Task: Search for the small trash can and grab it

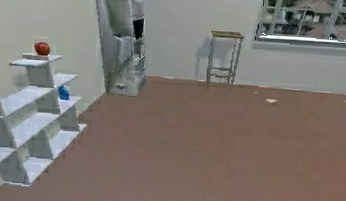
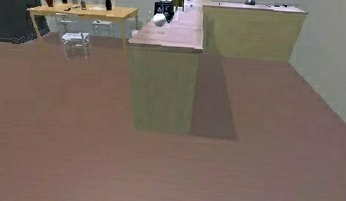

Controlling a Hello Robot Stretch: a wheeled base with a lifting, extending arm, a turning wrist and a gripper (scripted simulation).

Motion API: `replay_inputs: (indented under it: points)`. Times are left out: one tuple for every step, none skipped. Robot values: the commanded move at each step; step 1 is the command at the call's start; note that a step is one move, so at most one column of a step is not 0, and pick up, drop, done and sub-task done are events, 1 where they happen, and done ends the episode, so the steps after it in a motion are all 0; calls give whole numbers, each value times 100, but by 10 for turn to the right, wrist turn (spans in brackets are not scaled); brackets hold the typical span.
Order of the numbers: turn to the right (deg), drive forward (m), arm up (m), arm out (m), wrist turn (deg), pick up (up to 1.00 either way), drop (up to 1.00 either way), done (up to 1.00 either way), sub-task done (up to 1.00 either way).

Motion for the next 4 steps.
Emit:
replay_inputs:
  points:
    - [0, 100, 0, 0, 0, 0, 0, 0, 0]
    - [0, 100, 0, 0, 0, 0, 0, 0, 0]
    - [0, 100, 0, 0, 0, 0, 0, 0, 0]
    - [-60, 0, 0, 0, 0, 0, 0, 0, 0]
